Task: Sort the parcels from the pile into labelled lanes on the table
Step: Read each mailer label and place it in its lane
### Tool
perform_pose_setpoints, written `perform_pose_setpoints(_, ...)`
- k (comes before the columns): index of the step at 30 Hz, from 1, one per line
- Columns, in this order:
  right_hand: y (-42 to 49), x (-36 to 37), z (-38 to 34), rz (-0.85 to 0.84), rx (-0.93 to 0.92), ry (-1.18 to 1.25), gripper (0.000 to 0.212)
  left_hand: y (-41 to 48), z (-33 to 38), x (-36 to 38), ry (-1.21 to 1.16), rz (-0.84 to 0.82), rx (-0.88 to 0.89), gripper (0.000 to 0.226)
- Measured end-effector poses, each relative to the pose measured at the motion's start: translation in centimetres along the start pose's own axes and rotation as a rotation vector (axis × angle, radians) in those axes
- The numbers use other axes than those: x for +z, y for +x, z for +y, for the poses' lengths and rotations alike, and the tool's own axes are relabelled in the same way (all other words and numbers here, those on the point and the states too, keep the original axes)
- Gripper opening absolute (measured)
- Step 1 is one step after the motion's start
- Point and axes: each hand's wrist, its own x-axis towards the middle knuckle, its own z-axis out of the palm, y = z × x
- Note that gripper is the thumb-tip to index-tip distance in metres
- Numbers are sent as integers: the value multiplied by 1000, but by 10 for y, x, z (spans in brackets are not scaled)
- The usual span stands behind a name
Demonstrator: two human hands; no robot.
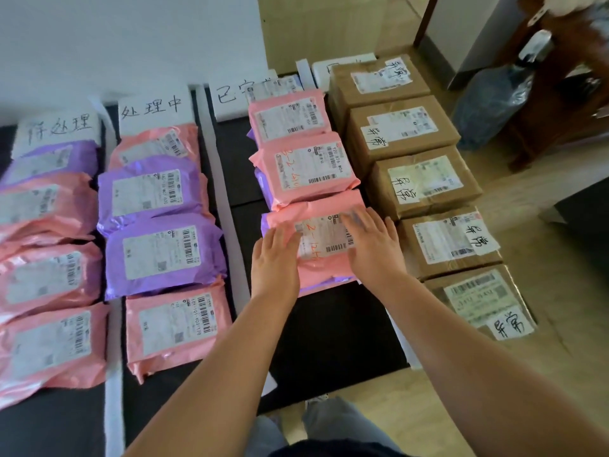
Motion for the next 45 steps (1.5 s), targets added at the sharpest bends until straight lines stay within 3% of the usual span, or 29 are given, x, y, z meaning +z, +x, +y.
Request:
perform_pose_setpoints(9, 11, 19, 10, -94, 16, 59, 76, 11, -3, 6, 5, -123, -28, 66)
perform_pose_setpoints(17, 11, 20, 7, -112, 34, 52, 78, 7, -1, 7, -20, -117, -37, 59)
perform_pose_setpoints(26, -10, 6, -2, 51, 58, 112, 61, -15, -5, -2, -83, -40, -63, 55)
perform_pose_setpoints(37, -38, -10, -106, 131, -79, 195, 50, -71, -49, -63, -173, 110, -246, 51)
perform_pose_setpoints(45, -71, 2, -209, 136, -227, 238, 48, -145, -134, -100, -245, 207, -307, 51)
